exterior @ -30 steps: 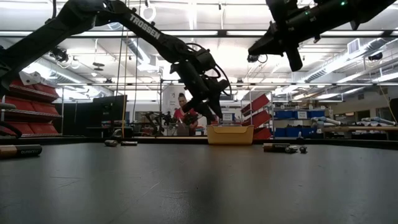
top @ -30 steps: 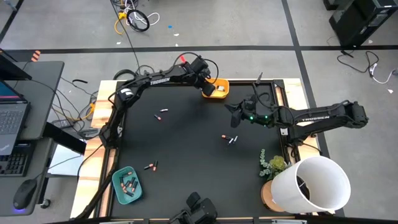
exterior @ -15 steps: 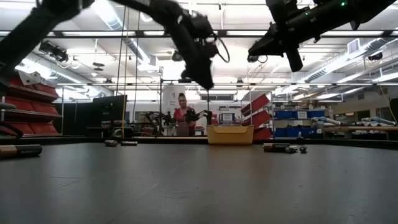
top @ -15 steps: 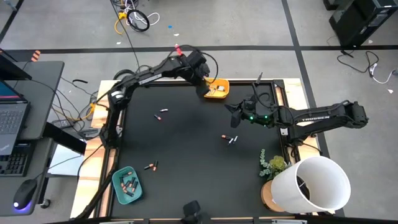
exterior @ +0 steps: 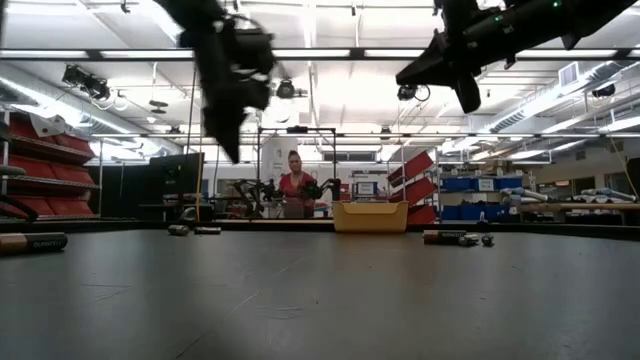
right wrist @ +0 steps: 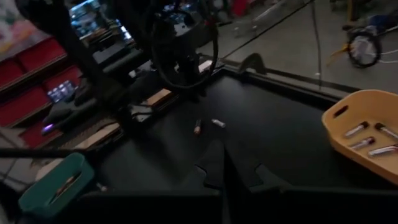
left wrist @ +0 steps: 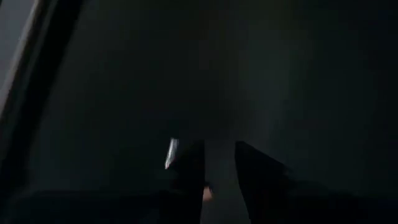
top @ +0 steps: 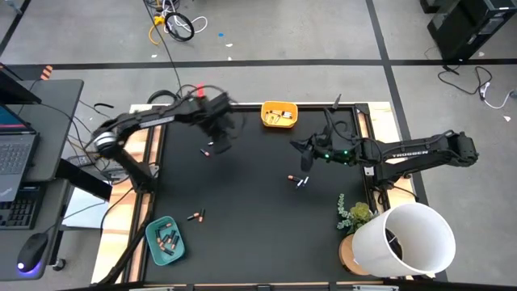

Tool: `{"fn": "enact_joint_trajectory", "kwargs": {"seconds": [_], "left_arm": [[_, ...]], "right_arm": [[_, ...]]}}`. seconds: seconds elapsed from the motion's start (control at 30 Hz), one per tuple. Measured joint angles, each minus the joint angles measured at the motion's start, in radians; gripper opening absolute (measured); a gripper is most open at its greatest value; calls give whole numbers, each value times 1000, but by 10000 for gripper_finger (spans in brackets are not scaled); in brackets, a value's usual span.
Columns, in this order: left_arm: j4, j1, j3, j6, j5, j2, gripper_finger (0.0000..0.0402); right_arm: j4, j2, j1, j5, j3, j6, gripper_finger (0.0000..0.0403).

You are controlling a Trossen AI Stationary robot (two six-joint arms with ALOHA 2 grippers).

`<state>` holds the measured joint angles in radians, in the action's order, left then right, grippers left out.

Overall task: Sort batteries
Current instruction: Put the black battery into the green bin

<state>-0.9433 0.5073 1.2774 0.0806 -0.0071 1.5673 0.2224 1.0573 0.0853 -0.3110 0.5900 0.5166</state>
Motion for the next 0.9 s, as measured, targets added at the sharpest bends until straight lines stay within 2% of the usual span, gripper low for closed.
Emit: {"fn": "enact_joint_trajectory", "kwargs": {"seconds": [0.17, 0.33, 0.67, 0.9], "left_arm": [[115, 19, -248, -91, -22, -169, 101], [59, 1, -366, -129, -20, -230, 101], [105, -38, -416, 307, -78, -218, 102], [199, -37, -415, 428, -82, -164, 127]], "right_arm": [[1, 0, 0, 46, 0, -20, 0], [0, 0, 2, 75, 0, -23, 0], [1, 0, 29, 77, 0, -41, 0], [9, 0, 34, 77, 0, -37, 0]]}}
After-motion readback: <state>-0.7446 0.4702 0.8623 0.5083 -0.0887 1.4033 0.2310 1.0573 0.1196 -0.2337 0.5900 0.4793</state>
